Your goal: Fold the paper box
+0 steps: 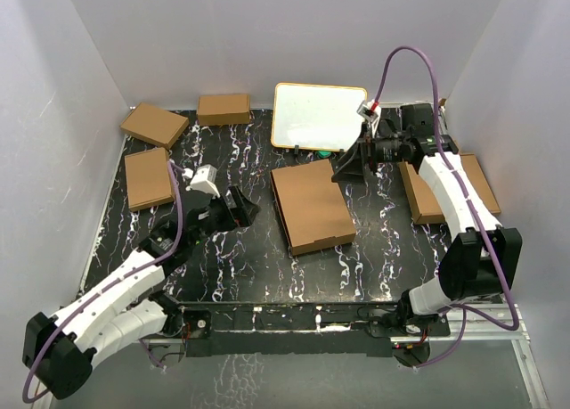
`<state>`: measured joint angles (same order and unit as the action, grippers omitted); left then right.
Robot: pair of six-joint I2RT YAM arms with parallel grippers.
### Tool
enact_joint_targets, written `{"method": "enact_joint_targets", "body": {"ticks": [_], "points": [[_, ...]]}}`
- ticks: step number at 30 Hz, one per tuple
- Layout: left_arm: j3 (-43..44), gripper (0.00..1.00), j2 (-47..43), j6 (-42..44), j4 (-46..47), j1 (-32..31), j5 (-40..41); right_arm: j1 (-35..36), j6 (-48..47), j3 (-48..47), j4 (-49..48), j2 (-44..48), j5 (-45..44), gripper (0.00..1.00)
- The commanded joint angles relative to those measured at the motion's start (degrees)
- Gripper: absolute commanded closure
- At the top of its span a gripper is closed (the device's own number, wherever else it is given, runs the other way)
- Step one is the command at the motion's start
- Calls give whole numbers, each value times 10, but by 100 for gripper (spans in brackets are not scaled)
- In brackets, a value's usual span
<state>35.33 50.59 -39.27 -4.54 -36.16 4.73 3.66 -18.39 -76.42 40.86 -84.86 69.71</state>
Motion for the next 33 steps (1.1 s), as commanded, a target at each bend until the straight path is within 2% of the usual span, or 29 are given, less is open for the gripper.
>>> {"method": "enact_joint_targets", "body": {"ticks": [1,3,4,6,8,11,13,21,28,31,33], "points": [[-25,3,-35,-31,19,2,-9,23,68,-30,-32,33,-132,1],[-40,3,-43,-51,45,2,-21,57,46,8,-84,65,-377,1],[-50,3,-45,-63,65,2,-33,61,35,39,-123,86,-458,1],[-74,3,-42,-90,118,3,-58,61,20,84,-170,103,-514,1],[-98,3,-27,-118,176,3,-82,60,30,111,-180,101,-459,1],[-118,3,16,-151,252,3,-117,50,108,157,-208,75,-301,1],[-118,3,52,-160,279,4,-136,32,158,193,-252,59,-233,1],[-112,3,140,-172,327,11,-161,23,242,194,-290,-30,-171,2],[-115,3,160,-167,333,16,-164,13,253,156,-264,-114,-230,2],[-119,3,162,-168,336,18,-164,-10,263,152,-264,-128,-221,6],[-122,3,165,-169,342,20,-166,-27,271,160,-273,-135,-205,13]]}}
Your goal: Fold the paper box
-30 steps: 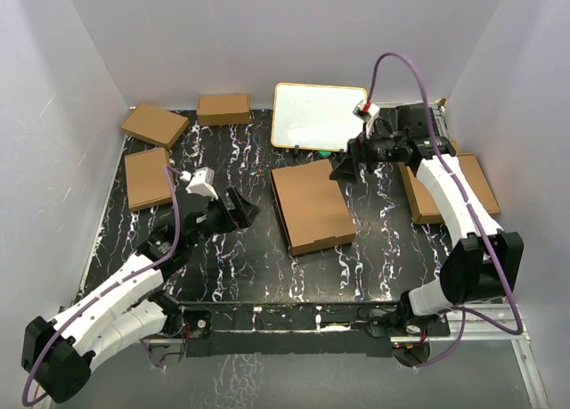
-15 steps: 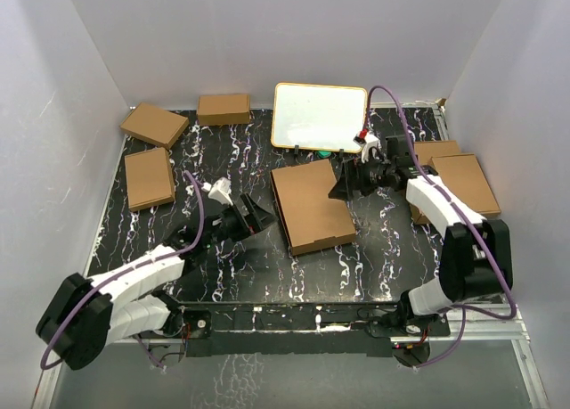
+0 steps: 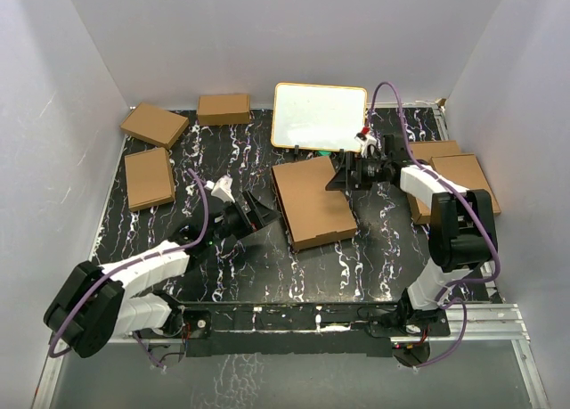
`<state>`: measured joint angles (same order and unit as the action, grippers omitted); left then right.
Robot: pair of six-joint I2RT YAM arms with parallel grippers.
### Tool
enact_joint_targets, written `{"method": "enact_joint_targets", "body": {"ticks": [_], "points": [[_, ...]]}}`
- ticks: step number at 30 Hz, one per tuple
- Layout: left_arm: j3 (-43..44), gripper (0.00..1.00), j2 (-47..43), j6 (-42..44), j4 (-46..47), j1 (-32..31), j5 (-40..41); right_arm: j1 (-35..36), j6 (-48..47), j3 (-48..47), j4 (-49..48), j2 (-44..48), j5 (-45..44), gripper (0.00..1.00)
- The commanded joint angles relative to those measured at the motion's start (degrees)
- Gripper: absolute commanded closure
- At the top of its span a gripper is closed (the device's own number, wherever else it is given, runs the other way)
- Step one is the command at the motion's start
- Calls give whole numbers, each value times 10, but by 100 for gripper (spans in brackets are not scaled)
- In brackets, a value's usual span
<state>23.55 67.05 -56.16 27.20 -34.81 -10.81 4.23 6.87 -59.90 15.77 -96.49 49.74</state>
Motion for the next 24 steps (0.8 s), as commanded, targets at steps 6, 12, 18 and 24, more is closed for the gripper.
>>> {"method": "enact_joint_targets", "body": {"ticks": [6,12,18,24], "points": [[4,3,25,-2,42,14,-31,-41,7,4,-24,-23,32,20],[9,3,36,-3,52,15,-35,-41,-13,-1,-24,10,81,21],[20,3,61,-6,61,16,-41,-41,-46,5,-1,18,-32,21],[23,3,80,-11,73,16,-45,-41,-47,4,0,-1,-46,23]]}}
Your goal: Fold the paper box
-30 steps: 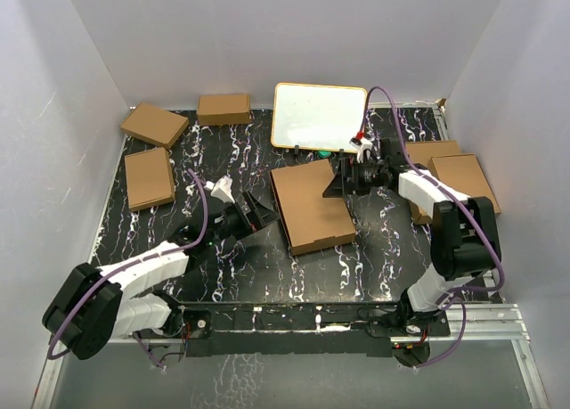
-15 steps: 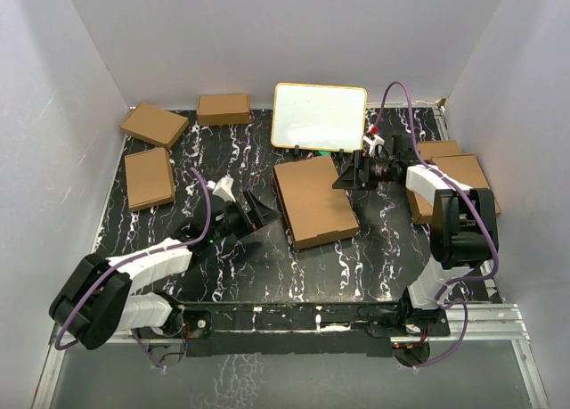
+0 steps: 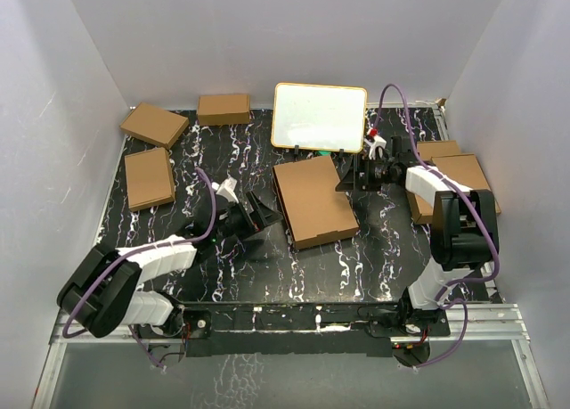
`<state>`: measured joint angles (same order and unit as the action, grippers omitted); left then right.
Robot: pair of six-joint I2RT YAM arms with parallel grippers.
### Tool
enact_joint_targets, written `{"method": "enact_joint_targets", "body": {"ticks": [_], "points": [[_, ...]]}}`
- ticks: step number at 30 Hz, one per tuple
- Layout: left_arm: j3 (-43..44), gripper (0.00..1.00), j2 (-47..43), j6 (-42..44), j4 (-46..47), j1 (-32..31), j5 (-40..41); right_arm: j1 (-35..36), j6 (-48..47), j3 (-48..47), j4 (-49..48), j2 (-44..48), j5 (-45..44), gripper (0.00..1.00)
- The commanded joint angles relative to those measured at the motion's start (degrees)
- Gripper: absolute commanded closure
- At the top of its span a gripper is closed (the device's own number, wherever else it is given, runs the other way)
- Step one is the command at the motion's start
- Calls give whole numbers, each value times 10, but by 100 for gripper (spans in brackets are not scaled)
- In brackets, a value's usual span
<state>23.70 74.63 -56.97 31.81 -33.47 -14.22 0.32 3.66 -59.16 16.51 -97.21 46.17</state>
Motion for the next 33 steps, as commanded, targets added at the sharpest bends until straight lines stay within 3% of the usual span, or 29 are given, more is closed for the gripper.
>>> {"method": "enact_joint_targets", "body": {"ticks": [1,12,22,33], "points": [[22,3,8,-3,28,3,-13,-1,-14,-5,-7,-4,-3,25],[41,3,83,-7,86,4,-28,-45,9,-9,1,-53,20,59],[91,3,177,-66,165,-7,-37,-49,4,1,1,-71,24,65],[108,3,235,-95,203,-11,-37,-85,14,15,-11,-92,108,75]]}}
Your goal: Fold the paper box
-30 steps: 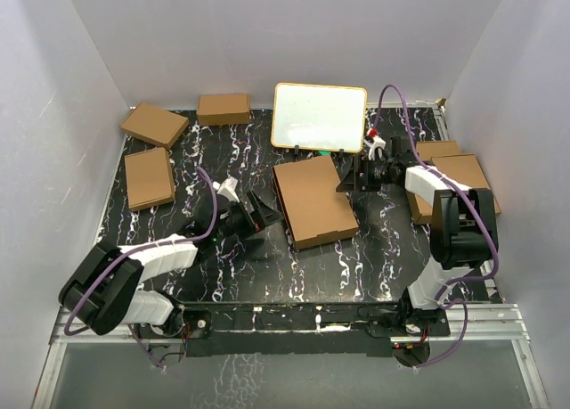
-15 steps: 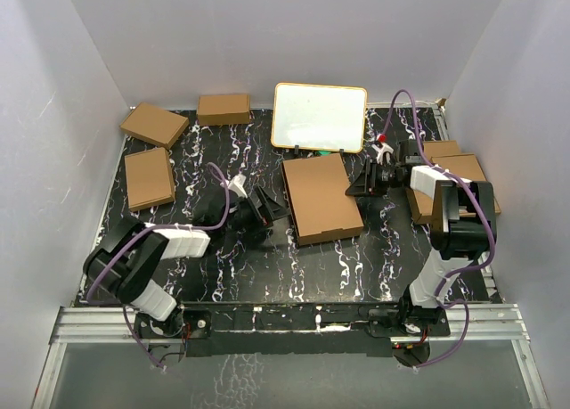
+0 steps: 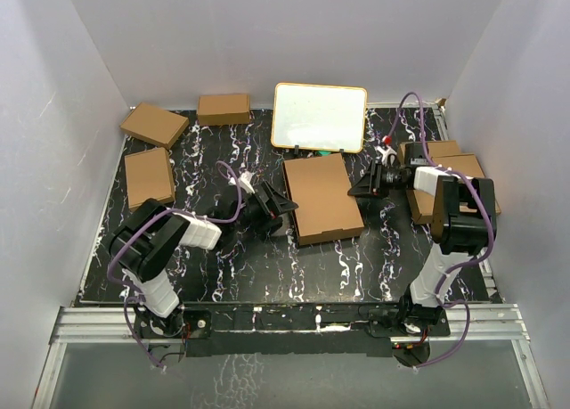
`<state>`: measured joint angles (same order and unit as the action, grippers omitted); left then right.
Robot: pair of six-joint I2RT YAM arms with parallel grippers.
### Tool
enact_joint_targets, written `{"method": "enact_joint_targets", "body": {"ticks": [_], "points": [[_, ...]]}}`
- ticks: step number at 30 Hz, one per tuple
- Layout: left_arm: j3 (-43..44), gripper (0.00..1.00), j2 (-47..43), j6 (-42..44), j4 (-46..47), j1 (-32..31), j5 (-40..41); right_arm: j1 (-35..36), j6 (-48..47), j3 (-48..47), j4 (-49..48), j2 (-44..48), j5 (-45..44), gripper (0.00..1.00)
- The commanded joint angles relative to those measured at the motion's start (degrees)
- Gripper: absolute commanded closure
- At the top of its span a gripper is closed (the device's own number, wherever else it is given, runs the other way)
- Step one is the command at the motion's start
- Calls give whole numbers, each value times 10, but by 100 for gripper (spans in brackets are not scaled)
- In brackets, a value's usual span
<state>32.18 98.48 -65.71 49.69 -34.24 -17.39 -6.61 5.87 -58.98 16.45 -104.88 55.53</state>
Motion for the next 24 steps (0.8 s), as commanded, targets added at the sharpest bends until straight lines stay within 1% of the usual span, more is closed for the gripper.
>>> {"method": "enact_joint_targets", "body": {"ticks": [1,5,10,16,20,24], "points": [[26,3,-2,-5,23,-3,-5,-17,-10,14,-11,-19,19,76],[36,3,16,-8,28,-4,-8,-26,-26,22,-8,-30,26,78],[46,3,35,-11,21,-9,-5,-32,-52,26,7,-33,35,77],[60,3,27,19,-51,-11,14,-26,-84,12,31,-3,56,76],[56,3,30,19,-38,-11,11,-15,-89,7,40,13,43,76],[53,3,37,15,-32,-11,7,-7,-101,-12,67,20,58,76]]}}
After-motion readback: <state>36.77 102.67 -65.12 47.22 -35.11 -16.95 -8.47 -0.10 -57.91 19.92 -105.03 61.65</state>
